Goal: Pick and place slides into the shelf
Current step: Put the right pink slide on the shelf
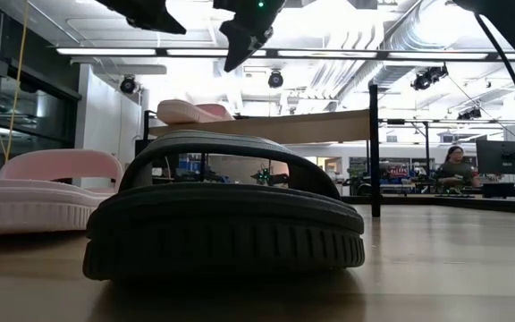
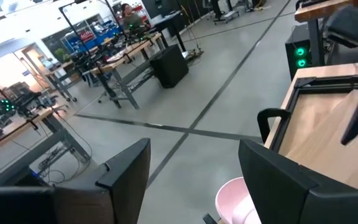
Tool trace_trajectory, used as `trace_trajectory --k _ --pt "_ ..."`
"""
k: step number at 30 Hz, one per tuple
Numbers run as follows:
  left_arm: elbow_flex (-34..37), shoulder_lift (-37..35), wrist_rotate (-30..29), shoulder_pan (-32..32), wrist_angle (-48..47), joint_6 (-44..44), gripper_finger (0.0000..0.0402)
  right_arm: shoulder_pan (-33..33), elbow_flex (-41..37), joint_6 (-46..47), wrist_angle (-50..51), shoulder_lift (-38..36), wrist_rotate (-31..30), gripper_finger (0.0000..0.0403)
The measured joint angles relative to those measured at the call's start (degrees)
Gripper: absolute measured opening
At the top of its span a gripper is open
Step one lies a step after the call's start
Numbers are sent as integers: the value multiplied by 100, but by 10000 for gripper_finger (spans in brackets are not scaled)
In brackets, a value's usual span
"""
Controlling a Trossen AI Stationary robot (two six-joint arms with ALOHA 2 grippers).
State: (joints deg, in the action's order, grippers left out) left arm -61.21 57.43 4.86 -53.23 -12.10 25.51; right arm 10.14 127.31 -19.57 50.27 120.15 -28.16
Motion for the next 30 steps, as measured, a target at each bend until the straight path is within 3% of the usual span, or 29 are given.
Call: trace_trajectory --k 14,30 --pt "0 4 -14 -2 -181 -25 232 62 2 -213 -499 568 -174 131" --pt "0 4 0 0 -184 -49 232 410 2 -188 -569 677 94 131"
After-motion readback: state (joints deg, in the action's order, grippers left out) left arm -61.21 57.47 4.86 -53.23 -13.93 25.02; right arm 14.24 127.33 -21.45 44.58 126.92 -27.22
